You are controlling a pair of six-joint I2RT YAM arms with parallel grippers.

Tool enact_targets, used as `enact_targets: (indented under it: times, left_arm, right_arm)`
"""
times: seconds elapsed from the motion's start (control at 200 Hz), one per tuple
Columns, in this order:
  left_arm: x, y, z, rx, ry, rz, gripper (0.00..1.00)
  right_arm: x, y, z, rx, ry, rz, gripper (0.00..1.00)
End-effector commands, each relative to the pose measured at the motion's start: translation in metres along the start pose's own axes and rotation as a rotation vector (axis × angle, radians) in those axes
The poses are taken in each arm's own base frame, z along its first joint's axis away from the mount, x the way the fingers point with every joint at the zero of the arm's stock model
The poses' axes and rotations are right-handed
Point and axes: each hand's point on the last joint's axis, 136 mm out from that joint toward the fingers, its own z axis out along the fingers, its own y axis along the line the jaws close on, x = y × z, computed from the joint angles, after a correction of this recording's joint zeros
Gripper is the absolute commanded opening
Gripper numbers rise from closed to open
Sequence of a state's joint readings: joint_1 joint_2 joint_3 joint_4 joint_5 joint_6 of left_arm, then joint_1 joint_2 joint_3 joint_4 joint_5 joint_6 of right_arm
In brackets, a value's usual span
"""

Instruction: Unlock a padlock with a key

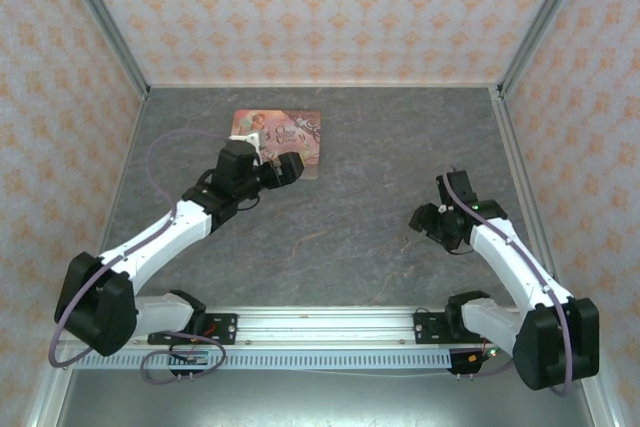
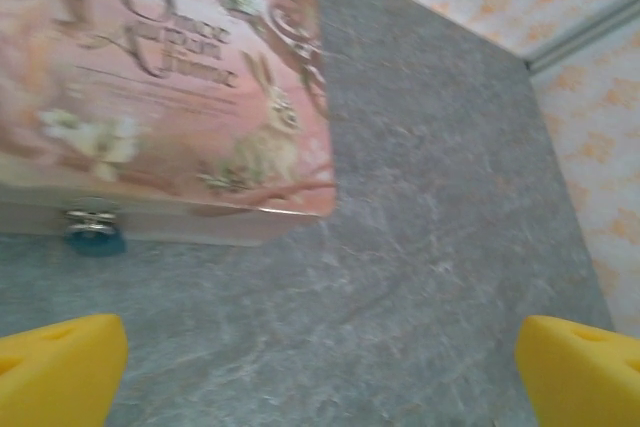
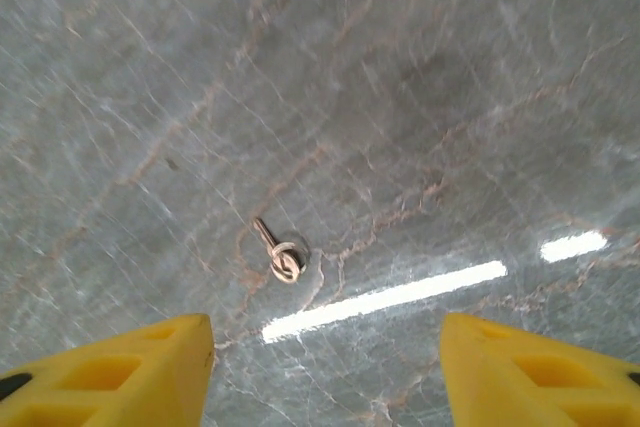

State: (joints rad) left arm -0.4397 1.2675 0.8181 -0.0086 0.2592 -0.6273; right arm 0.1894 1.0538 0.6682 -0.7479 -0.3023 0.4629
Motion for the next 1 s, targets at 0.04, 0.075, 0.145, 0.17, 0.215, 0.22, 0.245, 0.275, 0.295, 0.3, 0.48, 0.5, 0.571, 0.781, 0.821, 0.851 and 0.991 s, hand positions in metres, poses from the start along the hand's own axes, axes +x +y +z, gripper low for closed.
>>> enact_targets:
  times: [0.04, 0.075, 0.145, 0.17, 0.215, 0.22, 0.245, 0.275, 0.295, 0.3, 0.48, 0.5, 0.571, 0.781, 0.821, 0.851, 0.991]
  left_arm:
    - [-0.005, -0.033, 0.008, 0.114, 0.001, -0.012, 1.0]
    - [-0.004, -0.035, 0.011, 0.119, 0.007, -0.013, 1.0]
    - [-0.002, -0.036, 0.014, 0.12, 0.016, -0.012, 1.0]
    - [-0.002, -0.038, 0.014, 0.123, 0.017, -0.012, 1.0]
    - [0.0, -0.039, 0.016, 0.123, 0.025, -0.011, 1.0]
    - [0.0, -0.039, 0.016, 0.124, 0.026, -0.01, 1.0]
    - [0.0, -0.039, 0.017, 0.121, 0.029, -0.011, 1.0]
    - [0.001, -0.039, 0.017, 0.12, 0.032, -0.011, 1.0]
    - [0.001, -0.039, 0.018, 0.12, 0.035, -0.01, 1.0]
    - [0.001, -0.039, 0.018, 0.12, 0.036, -0.01, 1.0]
    - [0.004, -0.041, 0.021, 0.118, 0.047, -0.012, 1.0]
    - [0.005, -0.041, 0.021, 0.118, 0.051, -0.011, 1.0]
    - [0.005, -0.042, 0.022, 0.116, 0.054, -0.012, 1.0]
    - [0.005, -0.045, 0.025, 0.111, 0.058, -0.01, 1.0]
    - [0.005, -0.045, 0.025, 0.111, 0.059, -0.009, 1.0]
    - [0.005, -0.045, 0.025, 0.109, 0.06, -0.009, 1.0]
    - [0.006, -0.043, 0.027, 0.1, 0.064, -0.01, 1.0]
  right_arm:
    - [0.009, 0.003, 0.009, 0.003, 0.045, -0.005, 0.57]
    - [0.01, 0.003, 0.012, 0.006, 0.052, -0.016, 0.57]
    - [0.013, 0.007, 0.018, -0.008, 0.066, -0.04, 0.54]
    - [0.013, 0.008, 0.021, -0.013, 0.071, -0.048, 0.54]
    - [0.015, 0.011, 0.026, -0.025, 0.08, -0.06, 0.52]
    - [0.015, 0.011, 0.026, -0.026, 0.08, -0.06, 0.52]
    - [0.016, 0.013, 0.028, -0.032, 0.082, -0.066, 0.52]
    - [0.016, 0.013, 0.03, -0.033, 0.083, -0.07, 0.51]
    - [0.016, 0.012, 0.032, -0.032, 0.082, -0.073, 0.5]
    - [0.016, 0.012, 0.032, -0.032, 0.081, -0.075, 0.5]
    - [0.014, 0.013, 0.04, -0.042, 0.062, -0.09, 0.47]
    - [0.013, 0.014, 0.04, -0.045, 0.062, -0.091, 0.47]
    - [0.016, 0.011, 0.047, -0.027, 0.083, -0.092, 0.44]
    - [0.017, 0.01, 0.057, -0.018, 0.111, -0.097, 0.4]
    - [0.018, 0.01, 0.058, -0.017, 0.116, -0.098, 0.39]
    - [0.018, 0.011, 0.06, -0.019, 0.12, -0.097, 0.39]
    - [0.021, 0.01, 0.063, -0.016, 0.139, -0.097, 0.36]
